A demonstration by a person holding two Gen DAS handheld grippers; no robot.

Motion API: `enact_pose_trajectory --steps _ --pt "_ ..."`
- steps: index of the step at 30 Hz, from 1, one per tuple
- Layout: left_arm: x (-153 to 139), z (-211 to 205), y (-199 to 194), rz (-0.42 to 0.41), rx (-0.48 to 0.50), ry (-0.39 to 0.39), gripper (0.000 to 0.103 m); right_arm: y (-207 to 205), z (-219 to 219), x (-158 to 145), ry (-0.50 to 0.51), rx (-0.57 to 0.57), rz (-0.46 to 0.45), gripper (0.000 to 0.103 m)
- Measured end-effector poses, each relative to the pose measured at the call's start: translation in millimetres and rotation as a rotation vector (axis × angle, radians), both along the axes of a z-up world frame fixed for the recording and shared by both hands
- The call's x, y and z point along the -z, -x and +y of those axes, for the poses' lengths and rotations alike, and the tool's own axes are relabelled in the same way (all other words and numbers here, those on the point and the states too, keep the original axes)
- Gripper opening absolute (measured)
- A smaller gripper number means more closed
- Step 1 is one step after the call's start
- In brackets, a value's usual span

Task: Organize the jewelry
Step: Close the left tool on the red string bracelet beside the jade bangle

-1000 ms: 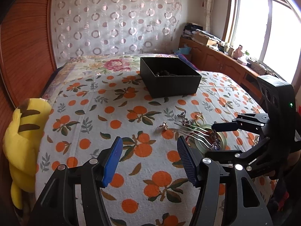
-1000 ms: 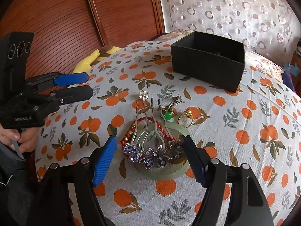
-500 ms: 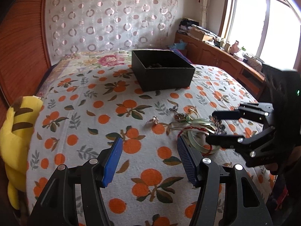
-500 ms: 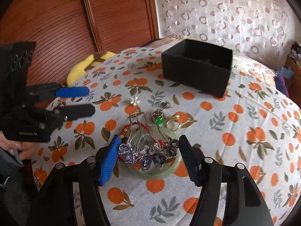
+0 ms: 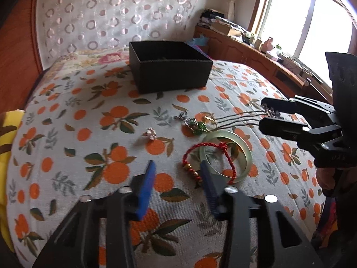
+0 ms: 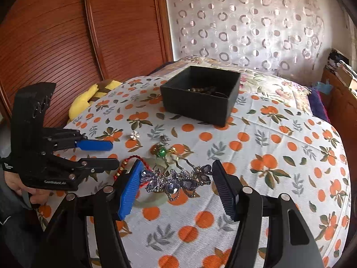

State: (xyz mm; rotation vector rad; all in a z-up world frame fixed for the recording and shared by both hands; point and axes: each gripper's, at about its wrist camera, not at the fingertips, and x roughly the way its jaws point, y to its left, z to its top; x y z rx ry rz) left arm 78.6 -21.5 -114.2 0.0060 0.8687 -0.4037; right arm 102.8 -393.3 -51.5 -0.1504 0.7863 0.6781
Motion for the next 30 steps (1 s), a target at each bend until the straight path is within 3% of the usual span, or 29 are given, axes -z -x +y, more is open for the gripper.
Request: enact_pose_trajectory --steps 11,13,16,18,30 --pt "3 -14 -5 0.003 0.006 -0.030 0.030 1 -7 -3 0.013 0.022 -0.027 0.066" --pt "3 -16 -5 -0.002 0.001 -0.046 0.017 1 -7 -6 0.015 0.023 -0.035 0.066" --pt "3 -17 -5 -0.010 0.009 -0.051 0.007 0 -7 -11 0.013 0.024 -0.045 0.066" --pt "2 -17 -6 -0.021 -0.006 -0.076 0.007 -2 -7 -14 0.014 0.024 -0.053 0.066" --pt "-37 3 -5 -0.113 -0.055 -0.030 0.007 -9 -4 -34 0.017 0.023 -0.095 0.066"
